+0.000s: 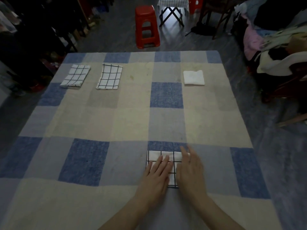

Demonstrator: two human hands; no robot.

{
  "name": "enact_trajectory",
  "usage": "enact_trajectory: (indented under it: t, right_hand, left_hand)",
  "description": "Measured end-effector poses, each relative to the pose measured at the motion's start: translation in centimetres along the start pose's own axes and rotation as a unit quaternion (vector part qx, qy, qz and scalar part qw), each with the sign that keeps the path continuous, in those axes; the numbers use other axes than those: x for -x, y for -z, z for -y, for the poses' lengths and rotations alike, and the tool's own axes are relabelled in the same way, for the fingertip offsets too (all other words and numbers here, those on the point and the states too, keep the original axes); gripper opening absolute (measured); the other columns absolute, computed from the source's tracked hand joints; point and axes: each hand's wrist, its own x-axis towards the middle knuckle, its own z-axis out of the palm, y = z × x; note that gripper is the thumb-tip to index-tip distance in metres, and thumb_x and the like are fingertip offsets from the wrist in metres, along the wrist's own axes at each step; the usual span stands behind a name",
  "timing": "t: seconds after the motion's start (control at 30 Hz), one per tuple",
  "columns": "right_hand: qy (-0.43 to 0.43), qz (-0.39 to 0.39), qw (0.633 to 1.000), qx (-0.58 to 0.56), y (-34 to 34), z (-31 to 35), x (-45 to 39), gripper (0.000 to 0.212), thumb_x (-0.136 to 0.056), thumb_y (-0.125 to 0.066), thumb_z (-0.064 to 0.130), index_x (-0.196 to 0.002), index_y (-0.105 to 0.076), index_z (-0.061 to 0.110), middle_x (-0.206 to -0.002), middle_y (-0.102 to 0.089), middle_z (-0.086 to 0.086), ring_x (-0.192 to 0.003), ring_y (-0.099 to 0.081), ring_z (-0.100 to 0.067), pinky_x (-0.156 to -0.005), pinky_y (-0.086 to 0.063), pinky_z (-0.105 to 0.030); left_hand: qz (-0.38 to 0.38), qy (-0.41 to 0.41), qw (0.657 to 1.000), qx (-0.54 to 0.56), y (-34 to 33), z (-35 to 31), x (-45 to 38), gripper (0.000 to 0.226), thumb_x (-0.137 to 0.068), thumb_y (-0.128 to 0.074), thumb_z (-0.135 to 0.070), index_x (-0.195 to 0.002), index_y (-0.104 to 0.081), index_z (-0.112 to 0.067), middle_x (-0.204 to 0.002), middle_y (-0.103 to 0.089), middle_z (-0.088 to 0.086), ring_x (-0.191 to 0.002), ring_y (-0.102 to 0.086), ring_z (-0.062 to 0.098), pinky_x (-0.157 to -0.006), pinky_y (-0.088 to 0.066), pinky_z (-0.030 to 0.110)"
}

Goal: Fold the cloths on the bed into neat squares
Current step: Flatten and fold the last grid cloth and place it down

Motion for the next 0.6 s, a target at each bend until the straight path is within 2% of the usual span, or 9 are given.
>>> enact_trajectory:
  t: [0.1, 0.17, 0.23, 0.33, 0.4, 0.43, 0.5, 0.6]
  right_hand:
    - [0.122, 0.068, 0.99, -0.008, -0.9, 0.7, 0.2, 0.054, -0.094, -0.037, 0.028, -0.146, -0.032, 0.016, -0.156, -0.026, -0.004, -0.143, -0.024, -0.018, -0.114, -0.017, -0.042]
    - [0.144, 0.127, 0.981, 0.03, -1.8, 0.2, 0.6, 0.056, -0.097, -0.03, 0.035, -0.15, -0.027, 0.019, -0.159, -0.019, -0.001, -0.147, -0.018, -0.015, -0.116, -0.013, -0.043]
    - [0.142, 0.155, 0.976, 0.061, -2.4, -0.7, 0.9, 0.058, -0.097, -0.028, 0.042, -0.151, -0.027, 0.019, -0.159, -0.021, -0.001, -0.146, -0.02, -0.016, -0.115, -0.015, -0.044]
    - [0.111, 0.154, 0.978, 0.091, -1.9, -2.0, 0.9, 0.061, -0.095, -0.034, 0.043, -0.15, -0.029, 0.018, -0.158, -0.025, 0.0, -0.146, -0.021, -0.015, -0.115, -0.016, -0.044]
    - [0.09, 0.138, 0.981, 0.102, -1.3, -3.0, 0.9, 0.063, -0.094, -0.034, 0.043, -0.15, -0.029, 0.017, -0.157, -0.026, 0.001, -0.145, -0.024, -0.016, -0.116, -0.015, -0.044]
    - [0.09, 0.13, 0.982, 0.104, -1.1, -3.5, 1.0, 0.063, -0.093, -0.035, 0.043, -0.15, -0.029, 0.017, -0.157, -0.027, 0.0, -0.144, -0.026, -0.017, -0.116, -0.015, -0.043]
    - [0.089, 0.116, 0.984, 0.102, -0.8, -3.9, 1.1, 0.064, -0.091, -0.037, 0.045, -0.149, -0.032, 0.018, -0.156, -0.03, 0.0, -0.142, -0.031, -0.018, -0.115, -0.017, -0.043]
    - [0.086, 0.128, 0.98, 0.126, 0.5, -2.9, -0.7, 0.07, -0.08, -0.043, 0.052, -0.141, -0.042, 0.018, -0.142, -0.047, -0.005, -0.126, -0.048, -0.025, -0.1, -0.036, -0.045]
  left_hand:
    - [0.028, -0.021, 0.999, -0.023, 0.0, 0.9, -0.3, 0.057, -0.093, -0.039, -0.037, -0.146, -0.033, -0.018, -0.157, -0.025, -0.001, -0.147, -0.013, 0.018, -0.114, -0.012, 0.039]
    - [0.048, -0.024, 0.998, -0.027, 0.1, 1.4, -0.4, 0.061, -0.093, -0.04, -0.04, -0.149, -0.032, -0.016, -0.157, -0.029, 0.0, -0.148, -0.01, 0.017, -0.115, -0.01, 0.04]
    - [0.068, -0.013, 0.997, -0.032, 0.5, 1.7, -0.5, 0.062, -0.094, -0.038, -0.047, -0.15, -0.03, -0.022, -0.158, -0.028, -0.002, -0.148, -0.007, 0.017, -0.115, -0.01, 0.043]
    - [0.071, 0.057, 0.996, -0.01, 1.3, 2.5, -0.5, 0.08, -0.088, -0.03, -0.074, -0.153, -0.01, -0.034, -0.162, -0.001, -0.004, -0.148, 0.009, 0.015, -0.116, 0.001, 0.043]
    - [0.079, 0.078, 0.994, -0.005, 1.6, 3.2, -0.5, 0.09, -0.08, -0.027, -0.083, -0.153, -0.001, -0.037, -0.16, 0.015, -0.009, -0.146, 0.017, 0.014, -0.117, 0.008, 0.04]
    - [0.073, 0.08, 0.994, -0.011, 1.9, 3.5, -0.5, 0.089, -0.081, -0.024, -0.083, -0.153, -0.004, -0.035, -0.16, 0.012, -0.009, -0.147, 0.012, 0.014, -0.117, 0.005, 0.04]
    - [0.05, 0.09, 0.994, -0.019, 2.9, 3.5, -1.1, 0.083, -0.085, -0.02, -0.077, -0.153, -0.017, -0.029, -0.161, -0.007, -0.008, -0.148, -0.009, 0.017, -0.117, -0.007, 0.038]
    - [0.06, 0.119, 0.991, -0.008, 4.9, 3.2, -3.2, 0.066, -0.087, -0.043, -0.052, -0.147, -0.029, -0.026, -0.149, -0.035, -0.004, -0.135, -0.032, 0.021, -0.109, -0.025, 0.036]
